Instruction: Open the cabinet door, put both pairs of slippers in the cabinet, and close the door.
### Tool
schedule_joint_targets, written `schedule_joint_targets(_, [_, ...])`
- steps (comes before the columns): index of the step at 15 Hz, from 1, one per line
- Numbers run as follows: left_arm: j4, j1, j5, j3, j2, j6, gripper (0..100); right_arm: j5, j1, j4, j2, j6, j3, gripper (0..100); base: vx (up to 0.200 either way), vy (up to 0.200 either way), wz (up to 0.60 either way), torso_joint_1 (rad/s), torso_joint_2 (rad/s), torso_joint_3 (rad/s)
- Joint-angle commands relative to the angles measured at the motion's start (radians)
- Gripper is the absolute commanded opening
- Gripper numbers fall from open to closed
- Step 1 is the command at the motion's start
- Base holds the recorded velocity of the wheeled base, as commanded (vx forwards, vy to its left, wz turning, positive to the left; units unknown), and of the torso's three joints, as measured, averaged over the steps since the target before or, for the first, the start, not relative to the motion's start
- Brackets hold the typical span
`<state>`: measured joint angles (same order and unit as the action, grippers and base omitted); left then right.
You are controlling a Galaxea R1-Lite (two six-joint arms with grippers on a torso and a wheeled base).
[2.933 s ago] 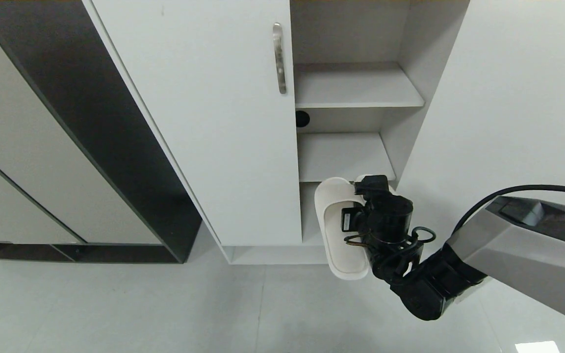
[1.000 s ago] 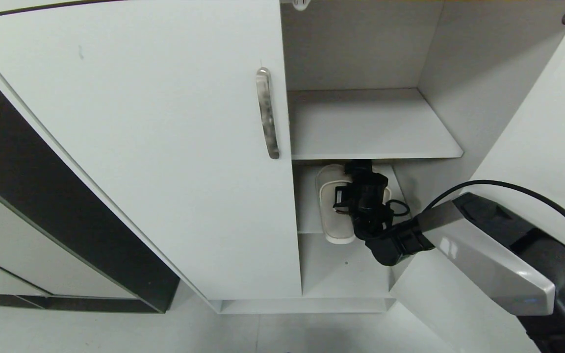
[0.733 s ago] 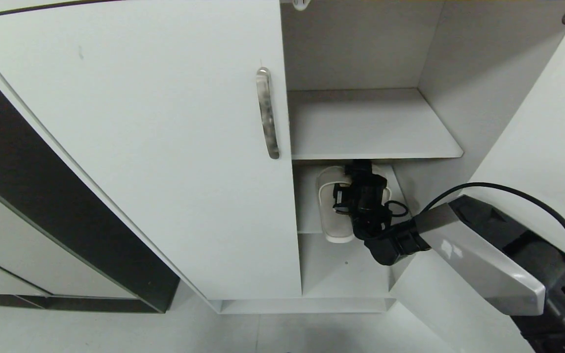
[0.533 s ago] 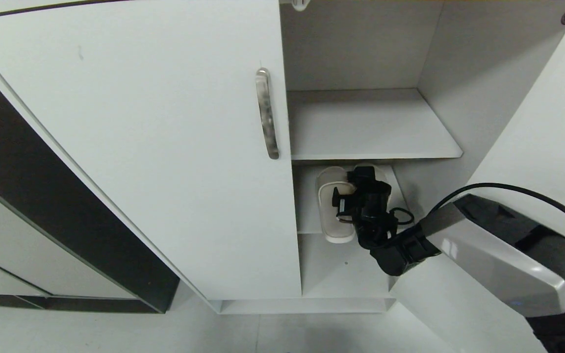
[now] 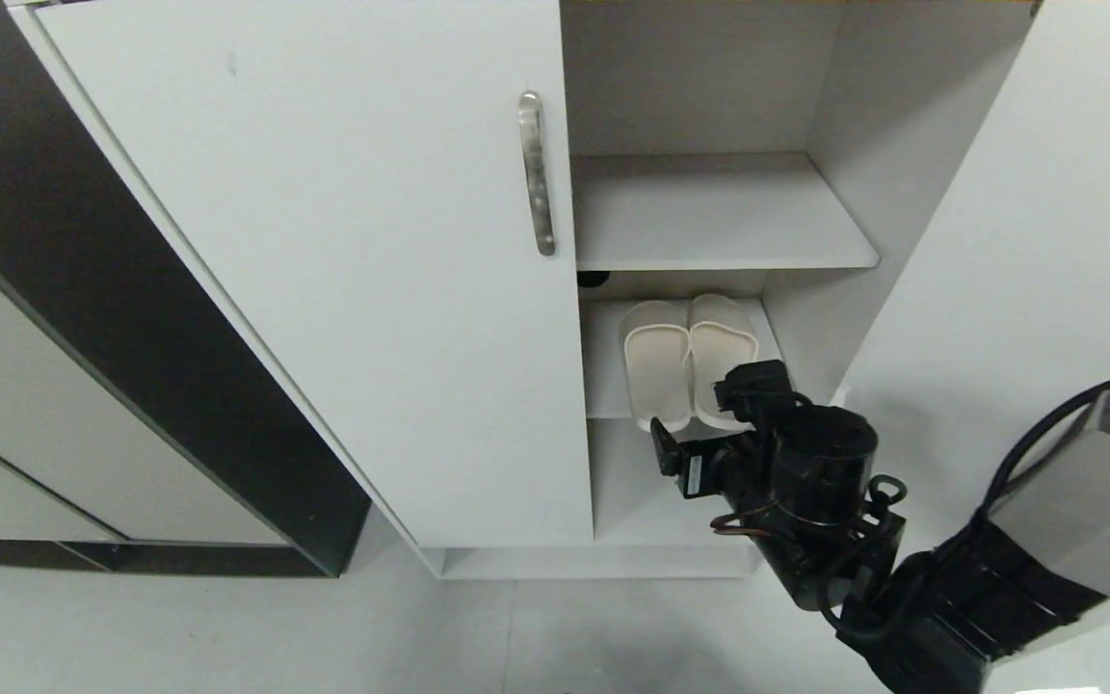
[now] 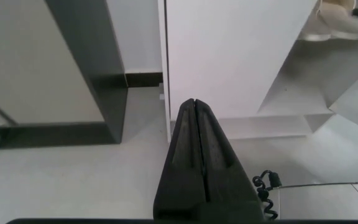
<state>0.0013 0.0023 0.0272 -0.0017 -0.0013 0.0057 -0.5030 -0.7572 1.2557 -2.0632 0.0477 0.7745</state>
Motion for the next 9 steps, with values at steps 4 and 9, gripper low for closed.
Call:
schedule_joint_targets(4, [0.000, 0.001, 0.000, 0.000, 0.001, 0.000, 0, 0.029, -0.030, 0.004, 0.103, 0.001, -0.069, 100, -0.200, 0.000, 0.00, 0.002, 0.00, 0.001])
schedule_joint_targets(9, [0.000, 0.001, -0.003, 0.000, 0.001, -0.001, 0, 0.029, -0.082, 0.001, 0.114, 0.001, -0.072, 100, 0.000, 0.000, 0.00, 0.000, 0.00, 0.000])
